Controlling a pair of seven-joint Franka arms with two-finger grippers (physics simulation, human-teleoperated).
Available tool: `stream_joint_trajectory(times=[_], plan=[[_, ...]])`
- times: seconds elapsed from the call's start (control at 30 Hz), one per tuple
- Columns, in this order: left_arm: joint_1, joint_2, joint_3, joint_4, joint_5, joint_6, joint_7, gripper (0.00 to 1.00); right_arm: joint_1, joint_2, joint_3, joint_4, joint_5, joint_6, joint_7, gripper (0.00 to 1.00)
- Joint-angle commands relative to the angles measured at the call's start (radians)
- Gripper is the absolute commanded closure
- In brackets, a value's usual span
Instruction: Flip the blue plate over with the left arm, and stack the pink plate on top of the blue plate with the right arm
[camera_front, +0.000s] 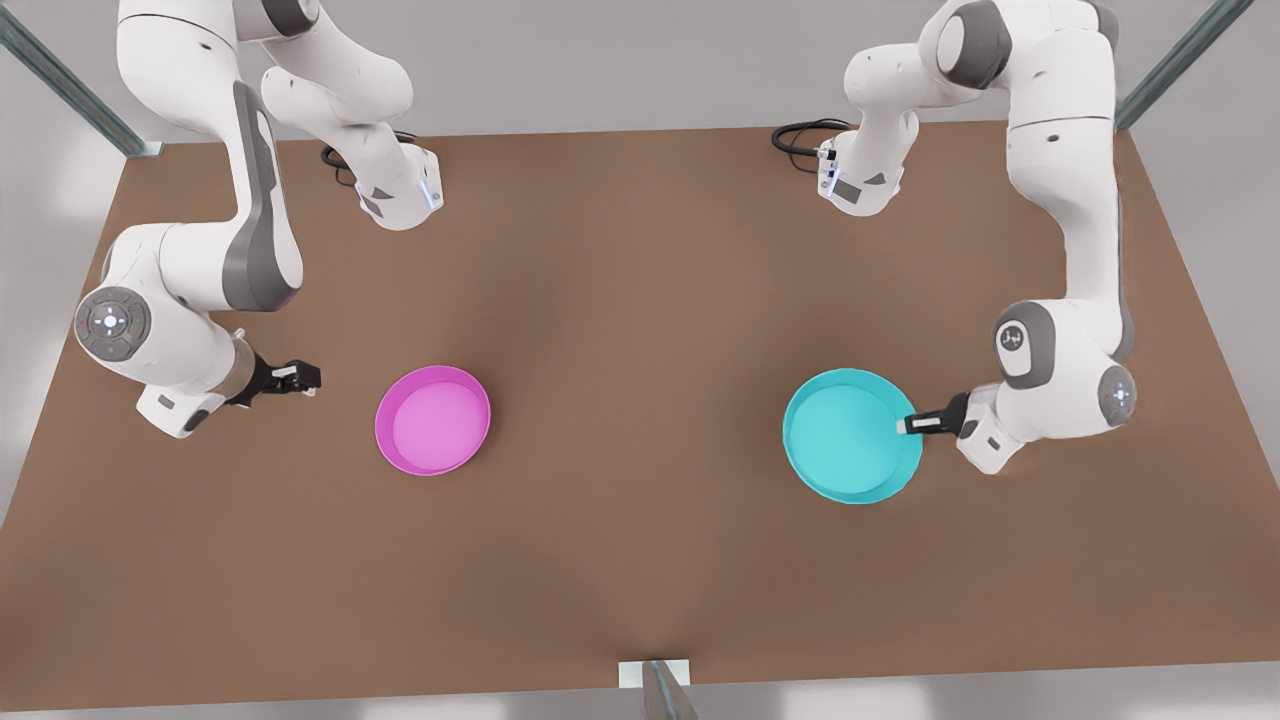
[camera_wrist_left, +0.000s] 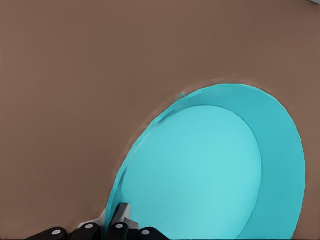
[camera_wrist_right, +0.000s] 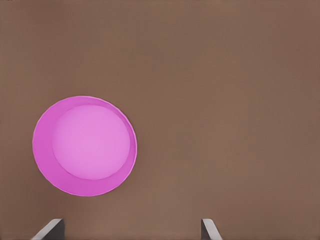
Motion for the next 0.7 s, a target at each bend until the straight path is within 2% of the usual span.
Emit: stream_joint_trajectory(times=[0.0,0.17,0.33,0.37,0.4,0.47,0.57,0.67], plan=[[0.002,-0.002,-0.017,0.024,0.048,-0.017,-0.032,0.79,0.000,0.000,0.000,0.000,-0.001,-0.001,0.000,0.00],[-0.006,-0.070,-0.160,0.062,0.236,-0.048,-0.233,0.79,-0.009,-0.002,0.000,-0.009,-0.001,-0.001,0.000,0.00],[-0.008,-0.085,-0.393,0.075,0.548,-0.111,-0.474,0.79,-0.026,0.005,0.000,-0.023,-0.001,-0.001,-0.008,0.00],[-0.008,-0.084,-0.439,0.075,0.634,-0.114,-0.531,0.79,-0.032,0.003,0.000,-0.096,0.005,0.013,-0.011,0.00],[-0.008,-0.084,-0.468,0.075,0.700,-0.138,-0.567,0.79,-0.072,0.003,0.000,-0.164,0.105,0.067,-0.037,0.00],[-0.046,-0.082,-0.531,0.075,0.854,-0.183,-0.674,0.79,-0.093,0.026,0.000,-0.235,0.121,0.152,-0.115,0.00],[-0.182,-0.077,-0.533,0.076,1.092,-0.229,-0.813,0.79,-0.116,0.136,0.000,-0.189,0.122,0.238,-0.126,0.00],[-0.336,-0.045,-0.531,0.076,1.333,-0.316,-0.906,0.79,-0.126,0.268,-0.005,-0.091,0.154,0.212,-0.179,0.00]])
